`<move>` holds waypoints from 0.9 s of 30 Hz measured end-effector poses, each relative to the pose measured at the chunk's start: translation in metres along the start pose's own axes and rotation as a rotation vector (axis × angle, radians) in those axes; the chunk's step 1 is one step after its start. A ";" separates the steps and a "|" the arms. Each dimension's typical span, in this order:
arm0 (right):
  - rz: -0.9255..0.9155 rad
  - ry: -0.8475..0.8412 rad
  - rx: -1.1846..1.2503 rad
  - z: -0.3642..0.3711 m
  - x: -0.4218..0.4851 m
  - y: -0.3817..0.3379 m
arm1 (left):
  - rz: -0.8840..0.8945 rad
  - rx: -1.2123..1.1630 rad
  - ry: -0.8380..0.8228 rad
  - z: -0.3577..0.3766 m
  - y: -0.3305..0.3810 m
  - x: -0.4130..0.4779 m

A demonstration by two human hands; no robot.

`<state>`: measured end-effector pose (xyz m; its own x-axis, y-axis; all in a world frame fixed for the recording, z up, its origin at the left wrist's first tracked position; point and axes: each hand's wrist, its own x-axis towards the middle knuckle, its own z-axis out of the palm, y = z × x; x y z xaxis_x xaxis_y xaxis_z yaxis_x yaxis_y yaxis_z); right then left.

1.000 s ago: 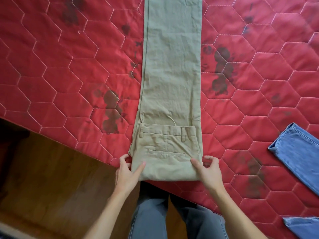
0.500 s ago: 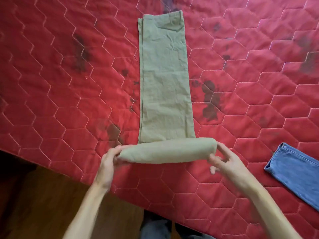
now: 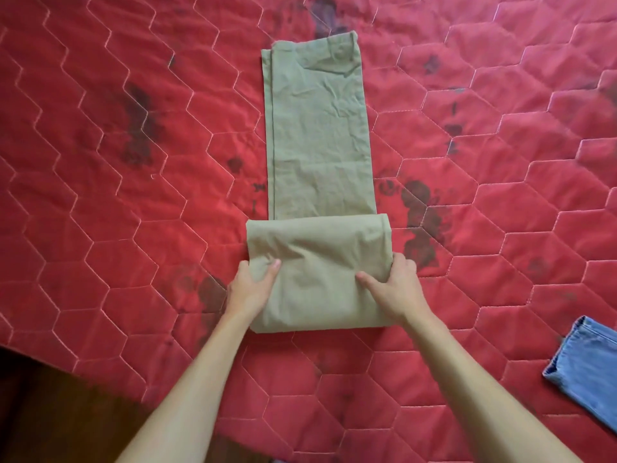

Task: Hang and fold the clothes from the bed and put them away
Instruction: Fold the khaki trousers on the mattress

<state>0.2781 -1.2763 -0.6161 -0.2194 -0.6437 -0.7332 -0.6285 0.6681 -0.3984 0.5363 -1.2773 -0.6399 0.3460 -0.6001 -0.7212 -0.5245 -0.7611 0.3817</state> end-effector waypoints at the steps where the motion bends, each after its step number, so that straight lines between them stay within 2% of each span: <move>1: 0.003 0.014 0.001 0.003 -0.005 0.002 | 0.005 -0.004 0.005 0.003 -0.004 -0.002; 5: 0.127 -0.063 0.126 0.007 -0.021 0.019 | -0.032 -0.041 -0.105 0.005 -0.027 -0.012; 12: 0.312 -0.220 0.127 0.034 -0.099 0.093 | -0.204 0.041 -0.290 0.020 -0.097 -0.092; 15: 0.349 -0.276 0.108 0.037 -0.138 0.116 | -0.290 0.007 -0.284 0.023 -0.128 -0.134; 17: 0.318 -0.270 0.103 0.028 -0.159 0.116 | -0.295 -0.073 -0.307 0.016 -0.138 -0.155; 21: 0.146 -0.290 0.188 -0.016 -0.172 0.091 | -0.113 -0.372 -0.364 -0.022 -0.115 -0.167; 24: 0.010 -0.360 0.248 -0.050 -0.154 0.060 | 0.022 -0.423 -0.349 -0.053 -0.086 -0.158; 27: -0.090 -0.385 0.332 -0.061 -0.128 0.037 | 0.020 -0.420 -0.307 -0.059 -0.061 -0.139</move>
<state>0.2375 -1.1915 -0.5033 0.1546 -0.5620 -0.8125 -0.3474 0.7390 -0.5772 0.5661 -1.1621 -0.5284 0.0619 -0.5633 -0.8240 -0.1495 -0.8215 0.5503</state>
